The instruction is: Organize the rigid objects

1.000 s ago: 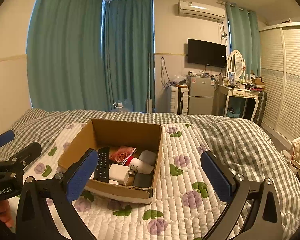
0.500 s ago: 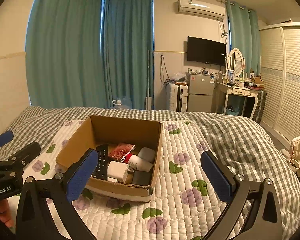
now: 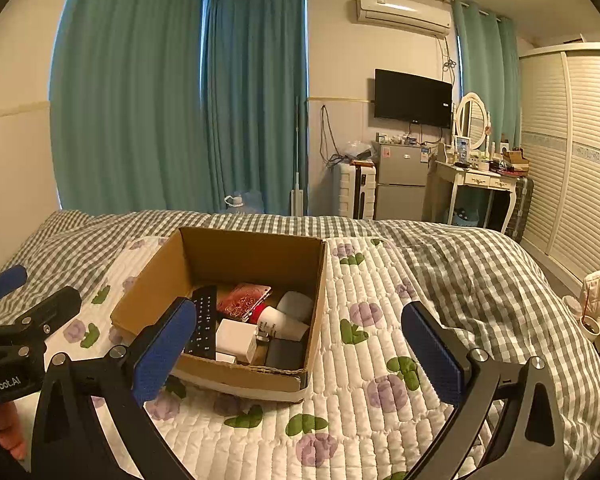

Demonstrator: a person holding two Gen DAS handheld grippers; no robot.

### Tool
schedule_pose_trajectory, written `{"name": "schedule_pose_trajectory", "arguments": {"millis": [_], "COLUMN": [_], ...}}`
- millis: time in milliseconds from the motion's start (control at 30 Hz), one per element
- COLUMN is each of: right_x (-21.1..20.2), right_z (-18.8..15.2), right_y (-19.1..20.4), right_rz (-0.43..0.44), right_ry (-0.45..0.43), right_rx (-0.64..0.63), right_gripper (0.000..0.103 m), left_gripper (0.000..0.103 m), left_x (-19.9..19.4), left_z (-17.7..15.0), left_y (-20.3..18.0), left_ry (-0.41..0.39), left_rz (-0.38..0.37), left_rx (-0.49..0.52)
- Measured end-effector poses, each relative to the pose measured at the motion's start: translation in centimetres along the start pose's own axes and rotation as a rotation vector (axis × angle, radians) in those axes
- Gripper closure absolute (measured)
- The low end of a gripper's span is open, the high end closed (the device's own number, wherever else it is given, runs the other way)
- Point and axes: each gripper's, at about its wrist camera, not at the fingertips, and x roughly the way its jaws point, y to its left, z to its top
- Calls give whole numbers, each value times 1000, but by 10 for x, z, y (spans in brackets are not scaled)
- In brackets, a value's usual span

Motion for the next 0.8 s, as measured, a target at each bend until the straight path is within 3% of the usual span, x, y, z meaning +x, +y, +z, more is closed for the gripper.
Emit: {"name": "schedule_pose_trajectory", "arguments": {"millis": [800], "right_x": [4], "right_z": [-3], "right_y": [2], "right_rz": [-21], "right_ry": [23], "right_rx": [-8], "right_gripper": [0], "left_gripper": [0], "left_x": [1], "left_z": [-1], "left_y": [5], "left_ry": [10], "left_rz": [10], "left_rx": [-3]}}
